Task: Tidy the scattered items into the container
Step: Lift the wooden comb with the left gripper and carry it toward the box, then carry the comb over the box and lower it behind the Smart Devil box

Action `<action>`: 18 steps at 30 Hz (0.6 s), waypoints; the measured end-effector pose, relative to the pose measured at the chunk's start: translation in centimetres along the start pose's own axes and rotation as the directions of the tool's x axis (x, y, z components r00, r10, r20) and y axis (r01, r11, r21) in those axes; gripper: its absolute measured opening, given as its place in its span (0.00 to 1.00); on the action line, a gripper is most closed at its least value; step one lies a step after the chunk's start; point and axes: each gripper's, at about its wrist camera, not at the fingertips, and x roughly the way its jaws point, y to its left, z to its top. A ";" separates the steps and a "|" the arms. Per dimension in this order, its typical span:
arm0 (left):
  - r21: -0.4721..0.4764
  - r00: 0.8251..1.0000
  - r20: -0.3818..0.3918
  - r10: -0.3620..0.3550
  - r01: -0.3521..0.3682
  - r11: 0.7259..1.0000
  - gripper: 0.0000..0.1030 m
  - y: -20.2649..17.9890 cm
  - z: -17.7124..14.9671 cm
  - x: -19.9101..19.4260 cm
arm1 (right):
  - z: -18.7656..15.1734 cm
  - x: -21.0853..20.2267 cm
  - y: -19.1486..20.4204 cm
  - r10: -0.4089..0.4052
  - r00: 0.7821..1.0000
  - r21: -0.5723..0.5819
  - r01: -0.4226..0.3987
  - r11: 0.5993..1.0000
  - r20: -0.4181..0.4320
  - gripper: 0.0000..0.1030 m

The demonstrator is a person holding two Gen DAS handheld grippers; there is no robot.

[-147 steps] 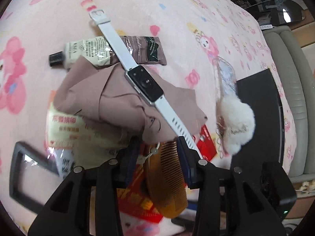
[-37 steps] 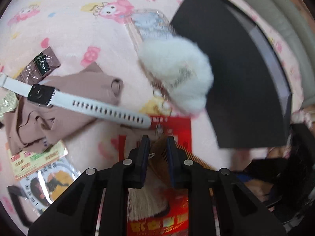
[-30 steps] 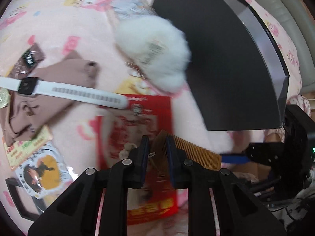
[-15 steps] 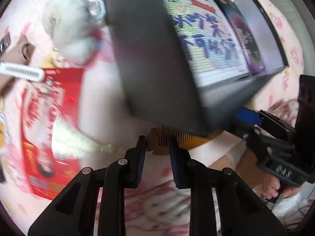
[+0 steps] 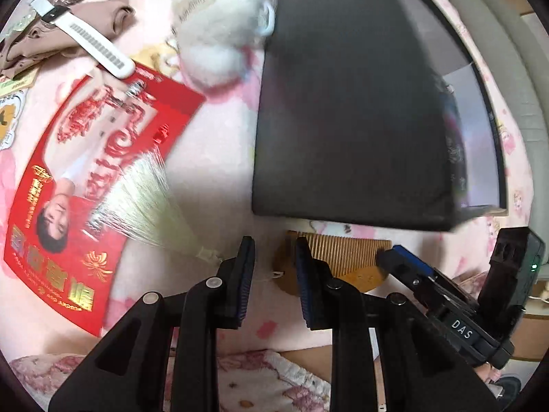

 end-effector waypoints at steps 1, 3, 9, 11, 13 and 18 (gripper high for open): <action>0.014 0.999 -0.032 -0.042 0.042 0.999 0.23 -0.3 -0.1 0.4 | 0.0 0.3 0.0 0.001 1.000 0.003 -0.001 1.000 -0.005 0.39; 0.045 0.991 -0.084 -0.103 0.107 0.993 0.24 -0.9 -0.6 1.0 | -0.2 0.5 0.0 0.005 1.000 0.011 -0.005 1.000 -0.002 0.39; 0.018 0.998 0.019 -0.060 0.059 0.998 0.24 0.1 -1.3 -0.5 | -0.5 -1.2 -1.2 0.052 0.997 0.055 -0.056 0.997 0.061 0.42; -0.037 0.998 0.021 -0.051 0.052 0.998 0.24 1.0 -1.4 -0.3 | -0.1 -1.7 -1.2 0.019 0.997 0.059 -0.023 0.998 0.074 0.42; -0.052 0.997 0.009 -0.070 0.071 0.996 0.24 1.3 -1.4 -0.1 | -0.4 -1.2 -1.7 0.007 0.999 0.063 -0.010 0.998 0.047 0.42; 0.000 0.997 -0.053 -0.059 0.059 0.998 0.36 0.3 -1.6 1.4 | -0.5 0.5 -1.0 -0.023 1.000 0.033 0.022 0.999 0.007 0.48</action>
